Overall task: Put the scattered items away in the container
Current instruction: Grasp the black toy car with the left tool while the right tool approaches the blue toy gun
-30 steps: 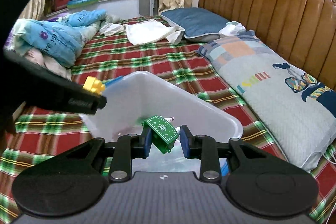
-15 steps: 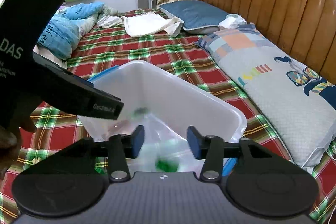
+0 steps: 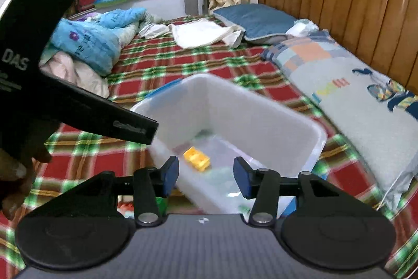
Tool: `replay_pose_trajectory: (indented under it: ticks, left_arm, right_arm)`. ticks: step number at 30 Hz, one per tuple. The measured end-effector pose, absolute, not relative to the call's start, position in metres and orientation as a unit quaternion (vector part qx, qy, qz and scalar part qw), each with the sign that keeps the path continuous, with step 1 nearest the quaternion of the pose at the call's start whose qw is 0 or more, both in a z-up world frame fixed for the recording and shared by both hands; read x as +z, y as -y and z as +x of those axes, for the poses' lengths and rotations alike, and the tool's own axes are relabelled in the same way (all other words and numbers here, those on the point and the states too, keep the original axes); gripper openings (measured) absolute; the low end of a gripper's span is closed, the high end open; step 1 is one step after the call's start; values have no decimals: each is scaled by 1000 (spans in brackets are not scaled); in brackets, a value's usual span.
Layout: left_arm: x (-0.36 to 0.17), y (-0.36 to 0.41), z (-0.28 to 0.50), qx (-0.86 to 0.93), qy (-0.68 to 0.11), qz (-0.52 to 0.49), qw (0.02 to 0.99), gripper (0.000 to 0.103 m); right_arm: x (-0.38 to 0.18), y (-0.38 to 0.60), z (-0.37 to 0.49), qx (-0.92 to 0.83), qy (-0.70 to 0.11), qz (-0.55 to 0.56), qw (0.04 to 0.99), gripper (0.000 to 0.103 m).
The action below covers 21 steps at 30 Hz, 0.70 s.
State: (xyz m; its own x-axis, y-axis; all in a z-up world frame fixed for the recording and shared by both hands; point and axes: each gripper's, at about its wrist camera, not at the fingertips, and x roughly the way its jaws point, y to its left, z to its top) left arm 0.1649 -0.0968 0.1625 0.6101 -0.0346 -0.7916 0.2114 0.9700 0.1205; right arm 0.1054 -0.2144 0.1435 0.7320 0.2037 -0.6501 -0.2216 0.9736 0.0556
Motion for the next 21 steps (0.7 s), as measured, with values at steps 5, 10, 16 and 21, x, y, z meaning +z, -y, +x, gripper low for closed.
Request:
replay_pose_trajectory:
  ticks: [5, 10, 16, 21]
  left_arm:
    - [142, 61, 126, -52, -465, 75, 881, 59]
    - [107, 32, 90, -35, -513, 67, 855, 59]
    - [69, 12, 55, -20, -550, 53, 833, 59]
    - [48, 16, 53, -24, -558, 46, 828, 59]
  right_arm:
    - [132, 201, 82, 135, -361, -8, 922, 51]
    - [109, 185, 66, 175, -397, -20, 901, 49]
    - [84, 171, 60, 197, -434, -45, 878, 49]
    - [68, 169, 54, 202, -448, -59, 869, 49]
